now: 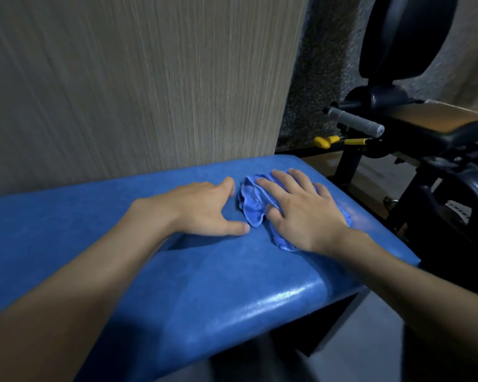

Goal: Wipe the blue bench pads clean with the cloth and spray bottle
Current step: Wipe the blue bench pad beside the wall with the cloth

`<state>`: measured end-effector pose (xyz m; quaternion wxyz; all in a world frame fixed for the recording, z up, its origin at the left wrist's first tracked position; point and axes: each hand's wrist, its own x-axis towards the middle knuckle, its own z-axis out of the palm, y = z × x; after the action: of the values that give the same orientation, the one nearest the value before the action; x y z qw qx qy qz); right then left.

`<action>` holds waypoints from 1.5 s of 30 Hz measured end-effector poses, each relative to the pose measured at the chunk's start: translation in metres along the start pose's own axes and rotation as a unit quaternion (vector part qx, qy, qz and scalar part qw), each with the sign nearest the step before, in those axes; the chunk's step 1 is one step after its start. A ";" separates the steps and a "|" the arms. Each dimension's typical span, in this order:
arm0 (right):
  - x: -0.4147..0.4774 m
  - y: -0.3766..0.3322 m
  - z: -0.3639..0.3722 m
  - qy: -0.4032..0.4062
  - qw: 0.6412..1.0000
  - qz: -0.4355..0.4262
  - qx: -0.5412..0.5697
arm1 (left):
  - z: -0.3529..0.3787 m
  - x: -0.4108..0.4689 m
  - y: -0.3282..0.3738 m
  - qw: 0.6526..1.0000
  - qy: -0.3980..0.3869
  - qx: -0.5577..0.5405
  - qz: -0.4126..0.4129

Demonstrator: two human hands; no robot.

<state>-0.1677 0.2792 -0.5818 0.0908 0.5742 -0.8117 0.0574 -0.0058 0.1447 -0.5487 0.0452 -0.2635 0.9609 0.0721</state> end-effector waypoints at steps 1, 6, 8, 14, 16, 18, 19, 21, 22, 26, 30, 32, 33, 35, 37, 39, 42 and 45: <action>0.001 0.000 0.000 -0.013 1.000 0.004 0.004 | -0.001 0.001 0.003 1.000 -0.016 0.013 0.000; 0.005 -0.001 0.000 -0.022 1.000 0.013 0.013 | 0.001 0.000 0.006 0.999 -0.032 0.013 0.008; 0.004 -0.002 0.000 -0.020 1.000 0.010 0.012 | 0.003 0.000 0.005 1.000 -0.027 0.010 0.003; -0.004 0.000 -0.003 -0.023 1.000 -0.014 0.013 | -0.002 0.002 0.012 0.999 -0.031 0.003 -0.018; -0.005 -0.001 -0.005 -0.027 0.999 -0.018 0.014 | -0.005 0.002 0.015 0.999 -0.036 0.005 -0.026; -0.004 -0.002 -0.004 -0.022 0.999 -0.024 0.005 | -0.004 0.002 0.015 0.999 -0.026 0.001 -0.032; -0.003 -0.002 -0.003 -0.018 1.000 -0.025 -0.006 | -0.002 0.001 0.014 0.999 -0.019 0.000 -0.034; -0.001 -0.003 -0.003 -0.008 0.999 -0.028 -0.027 | -0.001 0.001 0.012 0.999 -0.008 0.008 -0.033; 0.000 -0.003 -0.003 -0.009 0.999 -0.028 -0.037 | -0.002 0.001 0.012 0.999 -0.003 0.017 -0.032; 0.007 -0.009 -0.003 -0.017 0.998 -0.020 -0.060 | -0.003 0.000 0.009 0.998 0.000 0.054 -0.028; 0.003 -0.006 -0.008 -0.028 0.999 -0.012 -0.035 | -0.005 -0.003 0.009 0.997 -0.006 0.077 -0.011; -0.001 -0.005 -0.012 -0.049 0.998 -0.019 -0.025 | -0.005 -0.004 0.010 0.996 -0.002 0.089 -0.009; -0.003 -0.004 -0.012 -0.053 0.998 -0.018 -0.020 | -0.005 -0.003 0.011 0.996 -0.008 0.091 -0.007; 0.000 -0.002 -0.012 -0.053 0.998 -0.017 -0.018 | -0.007 -0.002 0.011 0.996 -0.015 0.085 -0.014; -0.002 -0.001 -0.009 -0.051 0.998 -0.012 -0.017 | -0.005 -0.004 0.010 0.997 -0.007 0.078 -0.013; -0.006 0.002 -0.009 -0.059 0.998 -0.010 -0.015 | -0.001 -0.007 0.008 0.998 0.004 0.066 -0.012; -0.022 0.012 -0.013 -0.076 0.997 0.008 -0.017 | 0.004 -0.013 0.010 0.998 0.003 0.061 -0.016; -0.048 0.025 -0.016 -0.072 0.997 0.031 -0.028 | 0.006 -0.014 0.014 0.999 0.007 0.040 -0.017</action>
<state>-0.1740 0.3350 -0.5762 0.0460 0.5488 -0.8347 -0.0040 -0.0013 0.1646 -0.5509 0.0501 -0.2783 0.9587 0.0311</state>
